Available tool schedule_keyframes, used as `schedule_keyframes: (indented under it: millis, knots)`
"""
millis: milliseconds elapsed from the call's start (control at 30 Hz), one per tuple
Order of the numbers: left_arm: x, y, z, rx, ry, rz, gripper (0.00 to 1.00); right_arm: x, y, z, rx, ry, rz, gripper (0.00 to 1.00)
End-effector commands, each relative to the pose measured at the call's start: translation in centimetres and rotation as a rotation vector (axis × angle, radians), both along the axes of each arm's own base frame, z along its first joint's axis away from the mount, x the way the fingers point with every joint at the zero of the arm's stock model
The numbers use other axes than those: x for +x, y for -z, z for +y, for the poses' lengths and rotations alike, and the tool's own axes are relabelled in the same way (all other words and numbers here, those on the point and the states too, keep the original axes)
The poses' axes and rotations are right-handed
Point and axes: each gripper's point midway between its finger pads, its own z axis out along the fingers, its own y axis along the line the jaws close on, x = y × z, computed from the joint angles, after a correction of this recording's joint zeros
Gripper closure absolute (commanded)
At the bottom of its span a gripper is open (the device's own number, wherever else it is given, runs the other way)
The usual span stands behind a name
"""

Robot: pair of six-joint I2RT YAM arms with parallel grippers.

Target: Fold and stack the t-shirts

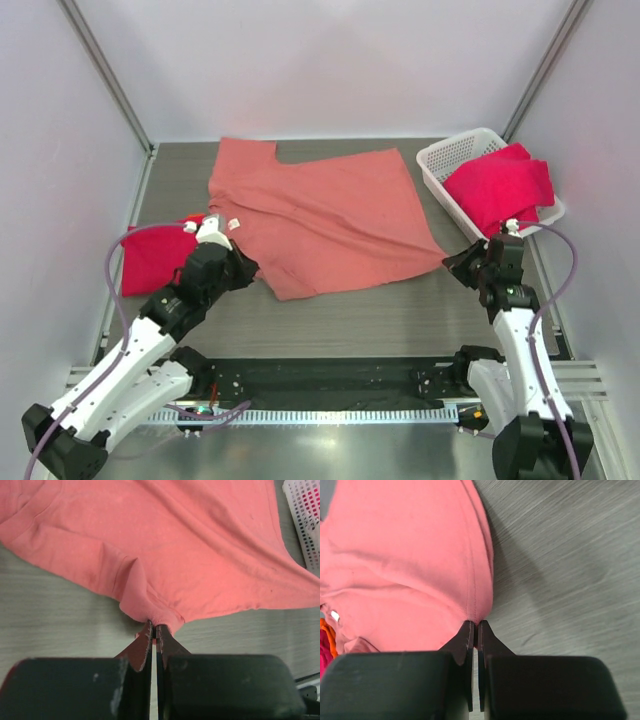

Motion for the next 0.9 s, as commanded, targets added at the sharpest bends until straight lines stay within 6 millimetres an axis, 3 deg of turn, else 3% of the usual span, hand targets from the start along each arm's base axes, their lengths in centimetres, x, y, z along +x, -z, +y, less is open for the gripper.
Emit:
schedule_keyframes:
  millis: [0,33,100,167,200,267,333,500,733,867]
  knots:
    - [-2.1,-0.3,1.5,0.021,-0.047,0.046,1.00,-1.2,-1.2,-0.6,-0.010,0.061,-0.055,0.99]
    - [-2.3,-1.7,2.2,0.017,-0.076,0.024,1.00,-1.4,-1.1,-0.3,-0.004,0.048,-0.051,0.99]
    - [-3.2,-1.8,4.2,0.062,-0.149,0.054,1.00,-1.6,-0.4,-0.2,-0.010,0.025,-0.024,0.99]
    - [-3.5,-3.8,5.2,0.060,-0.189,0.040,1.00,-1.5,0.4,-0.2,-0.028,-0.003,0.013,0.99]
    - [-4.3,-3.4,5.8,0.093,-0.198,0.080,1.00,-1.4,1.6,-0.2,-0.025,-0.008,0.067,0.99]
    - [-4.5,-4.4,6.5,0.116,-0.224,0.095,1.00,-1.1,2.3,-0.1,-0.018,-0.024,0.092,0.99]
    - [-5.6,-4.0,7.3,0.165,-0.230,0.160,1.00,-0.7,3.0,0.1,-0.009,-0.034,0.105,0.99]
    - [-6.8,-4.0,8.3,0.241,-0.235,0.234,1.00,-0.5,3.3,0.0,-0.018,-0.034,0.101,0.99]
    - [-5.2,-0.9,5.9,0.246,-0.158,0.280,1.00,-0.1,3.3,0.0,-0.073,-0.053,0.104,0.99]
    - [-3.6,-0.9,5.1,0.254,-0.166,0.258,1.00,0.7,3.5,1.0,-0.116,-0.090,0.131,0.99]
